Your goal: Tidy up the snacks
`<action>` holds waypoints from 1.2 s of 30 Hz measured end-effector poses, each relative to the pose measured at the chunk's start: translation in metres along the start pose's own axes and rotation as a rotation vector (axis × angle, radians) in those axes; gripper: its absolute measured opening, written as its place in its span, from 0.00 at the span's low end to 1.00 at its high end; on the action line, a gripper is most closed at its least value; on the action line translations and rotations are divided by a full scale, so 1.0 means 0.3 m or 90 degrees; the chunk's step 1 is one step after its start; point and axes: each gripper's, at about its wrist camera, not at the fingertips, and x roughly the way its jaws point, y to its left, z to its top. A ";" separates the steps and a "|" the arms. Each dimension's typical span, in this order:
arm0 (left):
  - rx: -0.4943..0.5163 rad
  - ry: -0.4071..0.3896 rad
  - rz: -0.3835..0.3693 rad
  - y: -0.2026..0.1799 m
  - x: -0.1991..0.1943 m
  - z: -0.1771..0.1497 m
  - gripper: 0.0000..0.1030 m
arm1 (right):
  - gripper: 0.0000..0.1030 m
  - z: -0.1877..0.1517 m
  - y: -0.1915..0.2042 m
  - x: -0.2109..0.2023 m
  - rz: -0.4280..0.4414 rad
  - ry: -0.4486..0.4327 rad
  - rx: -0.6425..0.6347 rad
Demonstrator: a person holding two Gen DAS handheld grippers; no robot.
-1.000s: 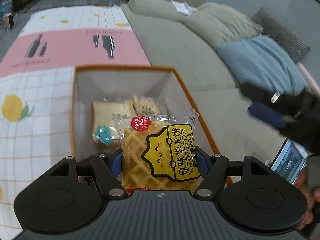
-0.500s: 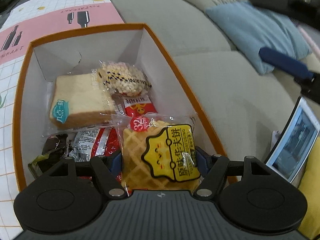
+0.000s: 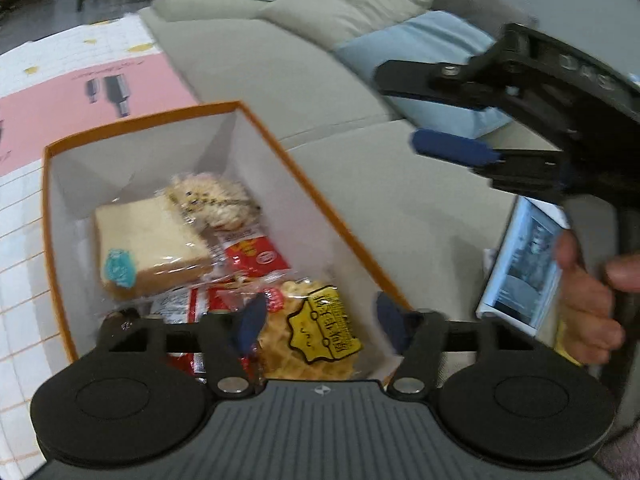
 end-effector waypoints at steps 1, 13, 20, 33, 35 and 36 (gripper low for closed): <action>0.005 0.003 0.010 -0.003 0.011 0.000 0.25 | 0.67 0.000 -0.003 0.006 0.002 -0.001 0.007; 0.035 0.093 0.008 -0.051 0.241 0.004 0.12 | 0.67 -0.007 -0.037 0.036 -0.012 0.012 0.042; -0.036 0.175 -0.020 0.006 0.350 -0.006 0.06 | 0.67 0.000 -0.105 0.032 -0.034 0.009 0.082; -0.004 0.058 0.005 -0.005 0.151 0.026 0.36 | 0.67 0.002 -0.099 0.045 -0.040 0.012 0.079; -0.003 0.033 0.030 0.002 0.096 0.037 0.44 | 0.67 0.000 -0.075 0.045 -0.039 0.010 0.070; -0.005 0.020 0.042 0.006 0.067 0.042 0.50 | 0.67 0.000 -0.064 0.045 -0.038 0.010 0.065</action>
